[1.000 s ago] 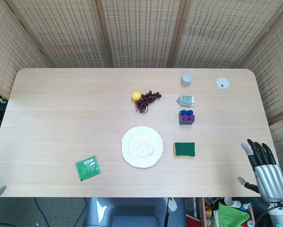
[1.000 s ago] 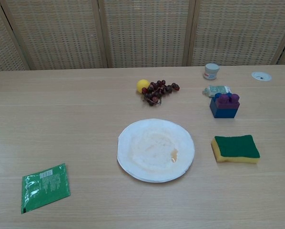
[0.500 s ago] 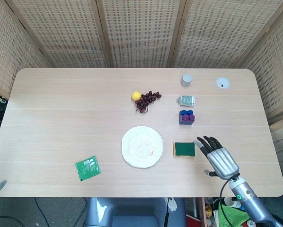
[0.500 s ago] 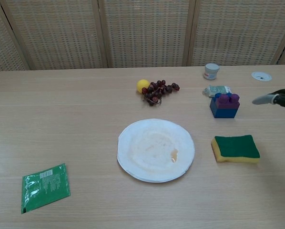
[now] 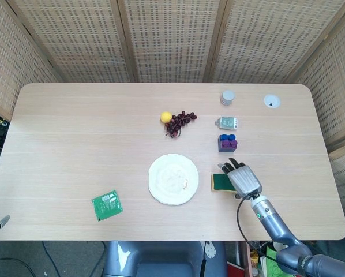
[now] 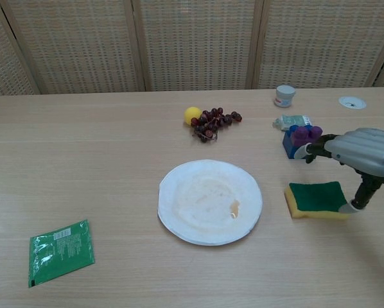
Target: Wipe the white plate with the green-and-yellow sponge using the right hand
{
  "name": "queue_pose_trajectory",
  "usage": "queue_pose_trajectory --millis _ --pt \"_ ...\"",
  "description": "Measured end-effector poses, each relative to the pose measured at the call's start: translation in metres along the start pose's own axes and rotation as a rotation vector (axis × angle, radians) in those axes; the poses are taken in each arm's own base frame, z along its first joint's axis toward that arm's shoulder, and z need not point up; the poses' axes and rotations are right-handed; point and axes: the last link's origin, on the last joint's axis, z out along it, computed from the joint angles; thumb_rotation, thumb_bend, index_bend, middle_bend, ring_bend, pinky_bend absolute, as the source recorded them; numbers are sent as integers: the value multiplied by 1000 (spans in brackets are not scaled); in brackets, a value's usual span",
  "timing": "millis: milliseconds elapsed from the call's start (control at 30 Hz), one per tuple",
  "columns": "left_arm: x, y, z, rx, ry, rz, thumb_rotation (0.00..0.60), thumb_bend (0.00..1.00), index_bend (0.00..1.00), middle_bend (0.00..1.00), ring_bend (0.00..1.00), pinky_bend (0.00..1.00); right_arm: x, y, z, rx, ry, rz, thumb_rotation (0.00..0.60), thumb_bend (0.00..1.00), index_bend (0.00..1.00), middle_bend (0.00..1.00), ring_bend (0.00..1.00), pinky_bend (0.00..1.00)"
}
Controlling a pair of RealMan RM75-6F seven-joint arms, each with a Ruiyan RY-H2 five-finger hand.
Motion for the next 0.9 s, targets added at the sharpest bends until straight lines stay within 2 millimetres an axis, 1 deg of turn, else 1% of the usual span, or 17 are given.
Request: queue_pose_trajectory --millis 133,233,467,667,767,900 --pt "1 -1 2 9 -5 -4 600 0 0 0 0 0 -3 -12 12 -6 -19 -22 600 32 140 213 120 396" --pt "1 -3 3 15 -8 -5 600 0 0 0 0 0 -7 -22 20 -11 -27 -38 600 32 141 219 125 397" --pt "0 -4 4 23 -19 -7 600 0 0 0 0 0 -15 -34 28 -11 -27 -76 600 36 167 247 155 413" --pt "1 -5 4 29 -15 -11 600 0 0 0 0 0 -20 -39 33 -12 -26 -93 600 44 244 303 212 457" --pt "1 -6 4 32 -15 -10 600 0 0 0 0 0 -20 -42 34 -5 -12 -97 600 68 275 330 244 475" --pt "1 -6 5 32 -17 -11 600 0 0 0 0 0 -22 -44 37 1 -3 -110 600 153 348 410 318 551"
